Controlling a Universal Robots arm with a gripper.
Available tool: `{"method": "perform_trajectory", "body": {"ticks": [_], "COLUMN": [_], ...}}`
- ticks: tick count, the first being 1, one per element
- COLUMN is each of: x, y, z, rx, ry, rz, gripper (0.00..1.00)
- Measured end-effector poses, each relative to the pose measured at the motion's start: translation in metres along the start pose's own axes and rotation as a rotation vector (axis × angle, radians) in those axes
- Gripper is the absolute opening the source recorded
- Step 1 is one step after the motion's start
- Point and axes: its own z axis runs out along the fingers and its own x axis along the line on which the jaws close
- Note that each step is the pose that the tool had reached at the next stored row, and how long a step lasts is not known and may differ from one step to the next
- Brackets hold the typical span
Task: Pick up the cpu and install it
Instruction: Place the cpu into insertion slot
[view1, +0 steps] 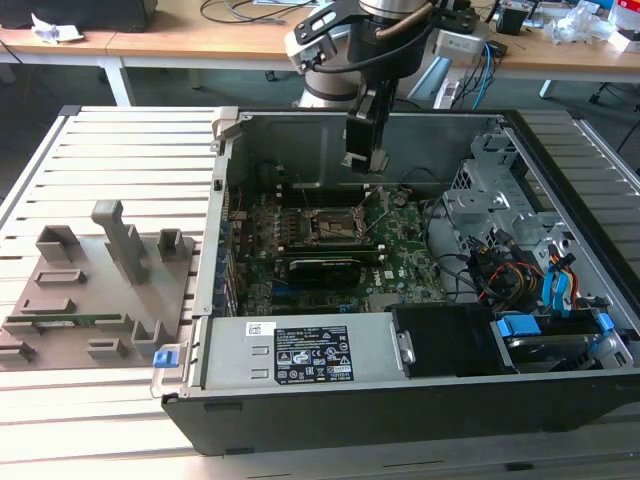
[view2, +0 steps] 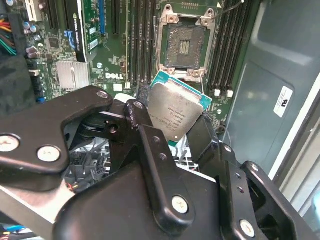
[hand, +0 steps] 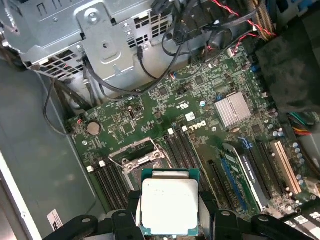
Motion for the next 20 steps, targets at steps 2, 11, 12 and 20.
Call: {"method": "perform_trajectory", "body": {"ticks": [2, 11, 12, 20], "x": [0.0000, 0.0000, 0.0000, 0.0000], "y": [0.0000, 0.0000, 0.0000, 0.0000], "z": [0.0000, 0.0000, 0.0000, 0.0000], "rx": [-0.0004, -0.0020, -0.0021, -0.0033], "ry": [0.0002, 0.0009, 0.0009, 0.0015], "rz": [0.027, 0.135, 0.142, 0.225], "gripper": [0.55, 0.55, 0.55, 0.55]}}
